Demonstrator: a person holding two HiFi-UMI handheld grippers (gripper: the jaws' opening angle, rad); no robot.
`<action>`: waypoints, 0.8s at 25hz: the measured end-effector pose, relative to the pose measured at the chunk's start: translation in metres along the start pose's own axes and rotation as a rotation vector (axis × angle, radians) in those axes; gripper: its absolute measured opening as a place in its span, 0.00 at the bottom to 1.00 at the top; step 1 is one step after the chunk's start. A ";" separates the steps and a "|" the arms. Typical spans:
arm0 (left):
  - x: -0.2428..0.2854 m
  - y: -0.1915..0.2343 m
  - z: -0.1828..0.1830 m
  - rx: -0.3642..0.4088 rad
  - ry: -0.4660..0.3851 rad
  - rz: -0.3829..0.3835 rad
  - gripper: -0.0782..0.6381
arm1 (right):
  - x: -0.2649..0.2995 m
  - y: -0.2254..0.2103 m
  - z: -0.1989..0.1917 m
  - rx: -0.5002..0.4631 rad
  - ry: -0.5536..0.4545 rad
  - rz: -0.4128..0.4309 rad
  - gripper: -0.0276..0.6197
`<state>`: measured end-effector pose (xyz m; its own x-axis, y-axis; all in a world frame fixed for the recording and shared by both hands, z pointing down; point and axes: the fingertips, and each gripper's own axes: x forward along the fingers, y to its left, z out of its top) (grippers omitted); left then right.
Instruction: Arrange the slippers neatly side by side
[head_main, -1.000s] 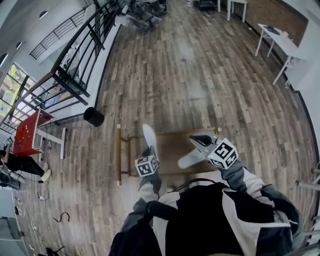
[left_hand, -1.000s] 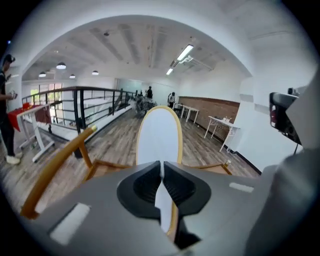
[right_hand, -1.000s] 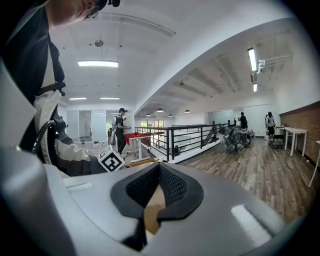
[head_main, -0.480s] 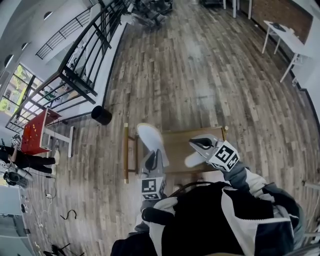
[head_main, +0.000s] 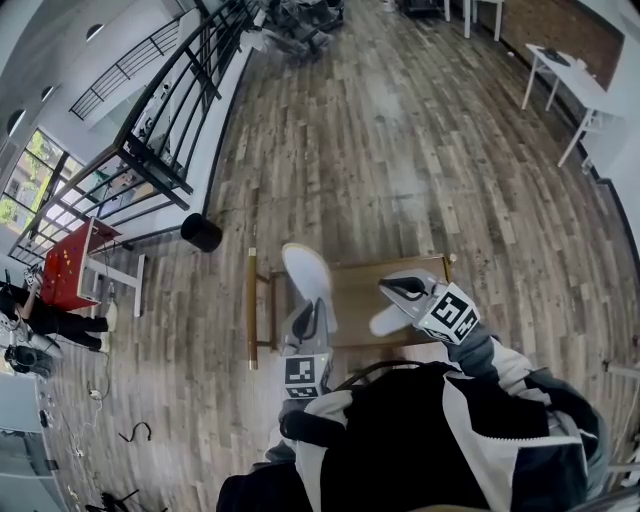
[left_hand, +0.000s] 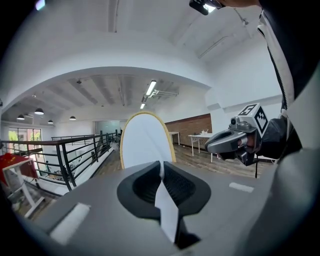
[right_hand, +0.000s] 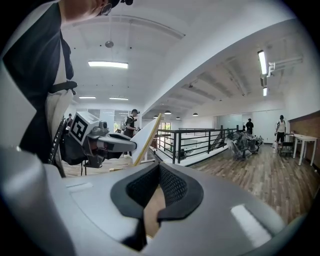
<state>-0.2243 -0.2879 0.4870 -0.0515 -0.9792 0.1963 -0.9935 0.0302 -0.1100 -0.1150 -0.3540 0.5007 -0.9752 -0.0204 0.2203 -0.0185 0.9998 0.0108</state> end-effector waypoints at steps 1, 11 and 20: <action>0.000 0.001 0.000 -0.001 0.002 -0.005 0.15 | 0.000 0.000 0.000 0.000 0.000 -0.004 0.05; 0.008 0.040 -0.031 -0.059 0.088 -0.025 0.15 | 0.004 0.001 0.013 -0.039 0.016 -0.081 0.05; 0.021 0.109 -0.140 -0.154 0.359 0.021 0.15 | 0.003 0.025 0.009 -0.038 0.076 -0.139 0.05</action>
<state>-0.3476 -0.2769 0.6154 -0.0770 -0.8464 0.5269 -0.9941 0.1058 0.0246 -0.1207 -0.3290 0.4925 -0.9443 -0.1601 0.2875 -0.1421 0.9864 0.0827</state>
